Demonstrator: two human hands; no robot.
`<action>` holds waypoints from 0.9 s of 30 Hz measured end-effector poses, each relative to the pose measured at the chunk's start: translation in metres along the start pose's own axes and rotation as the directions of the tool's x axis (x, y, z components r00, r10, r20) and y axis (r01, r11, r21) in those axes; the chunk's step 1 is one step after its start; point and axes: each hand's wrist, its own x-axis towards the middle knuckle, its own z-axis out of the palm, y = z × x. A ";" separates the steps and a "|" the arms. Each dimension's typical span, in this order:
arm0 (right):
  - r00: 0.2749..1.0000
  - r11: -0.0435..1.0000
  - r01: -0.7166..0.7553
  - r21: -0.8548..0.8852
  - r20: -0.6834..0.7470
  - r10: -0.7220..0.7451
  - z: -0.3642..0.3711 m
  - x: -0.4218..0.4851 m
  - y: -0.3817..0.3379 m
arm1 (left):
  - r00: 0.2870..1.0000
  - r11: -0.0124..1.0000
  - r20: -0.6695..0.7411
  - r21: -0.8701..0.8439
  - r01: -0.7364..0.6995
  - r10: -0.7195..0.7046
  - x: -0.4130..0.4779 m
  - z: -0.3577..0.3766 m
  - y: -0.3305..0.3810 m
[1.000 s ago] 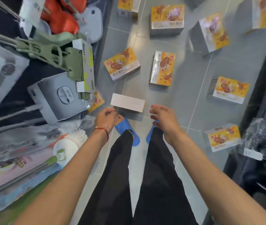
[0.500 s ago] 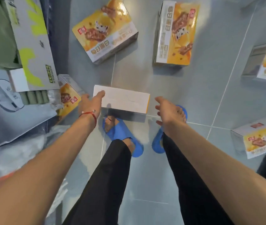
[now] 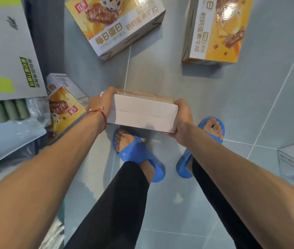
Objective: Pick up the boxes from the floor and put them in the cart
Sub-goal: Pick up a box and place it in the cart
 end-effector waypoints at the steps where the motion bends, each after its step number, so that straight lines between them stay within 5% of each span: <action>1: 1.000 1.000 -0.003 0.000 -0.011 0.003 -0.002 -0.006 0.000 | 1.000 1.000 0.009 -0.018 0.009 -0.009 -0.007 -0.003 0.000; 12: 0.984 0.982 0.173 -0.073 -0.031 -0.175 -0.041 -0.153 -0.002 | 0.971 0.953 0.235 -0.280 0.116 -0.049 -0.135 -0.072 -0.005; 21: 0.951 0.941 0.304 -0.151 0.112 -0.290 -0.083 -0.333 0.009 | 0.949 0.869 0.316 -0.463 0.175 -0.023 -0.295 -0.158 -0.006; 27: 0.927 0.910 0.354 -0.217 0.209 -0.311 -0.124 -0.426 0.023 | 0.963 0.854 0.252 -0.517 0.049 0.098 -0.397 -0.198 -0.044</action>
